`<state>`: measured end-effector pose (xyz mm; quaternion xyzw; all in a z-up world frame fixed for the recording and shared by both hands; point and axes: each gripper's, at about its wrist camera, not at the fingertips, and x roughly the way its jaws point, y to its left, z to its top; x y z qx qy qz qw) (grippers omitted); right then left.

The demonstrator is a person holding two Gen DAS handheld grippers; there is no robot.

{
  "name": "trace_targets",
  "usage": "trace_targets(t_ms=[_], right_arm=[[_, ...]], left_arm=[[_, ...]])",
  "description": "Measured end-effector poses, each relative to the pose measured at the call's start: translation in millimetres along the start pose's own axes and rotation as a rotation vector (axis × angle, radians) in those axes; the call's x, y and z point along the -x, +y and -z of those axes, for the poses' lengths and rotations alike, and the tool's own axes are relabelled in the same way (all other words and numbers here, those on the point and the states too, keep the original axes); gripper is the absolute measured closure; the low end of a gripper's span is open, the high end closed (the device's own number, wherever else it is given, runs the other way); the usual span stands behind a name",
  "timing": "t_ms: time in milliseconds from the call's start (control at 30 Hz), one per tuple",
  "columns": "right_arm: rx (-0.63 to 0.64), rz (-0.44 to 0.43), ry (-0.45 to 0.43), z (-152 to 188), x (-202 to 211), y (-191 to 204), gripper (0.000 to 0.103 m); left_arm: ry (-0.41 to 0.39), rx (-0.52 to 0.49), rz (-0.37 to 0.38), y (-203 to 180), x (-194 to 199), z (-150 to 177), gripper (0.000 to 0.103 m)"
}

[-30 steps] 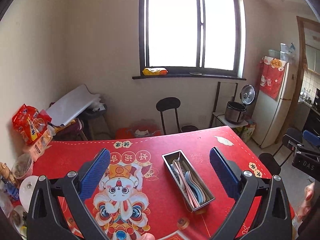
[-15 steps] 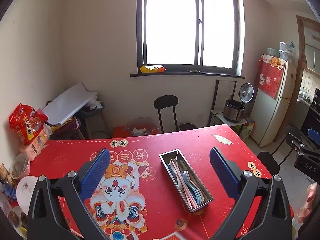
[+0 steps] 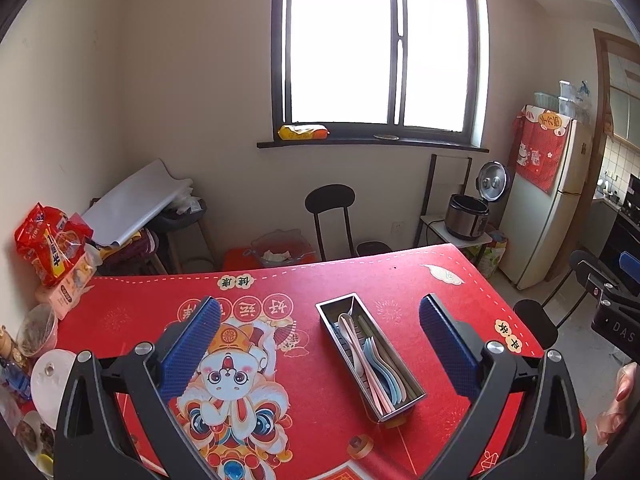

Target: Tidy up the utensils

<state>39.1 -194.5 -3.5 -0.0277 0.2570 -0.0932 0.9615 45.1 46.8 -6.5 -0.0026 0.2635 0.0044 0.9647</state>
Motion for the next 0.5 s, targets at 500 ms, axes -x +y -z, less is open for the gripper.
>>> trace_targets(t_ms=[500], right_arm=[[0.000,0.001,0.013,0.6,-1.8,-0.8,0.015]], left_arm=[[0.007,0.023,-0.006,4.3,1.7,-1.3,0.006]])
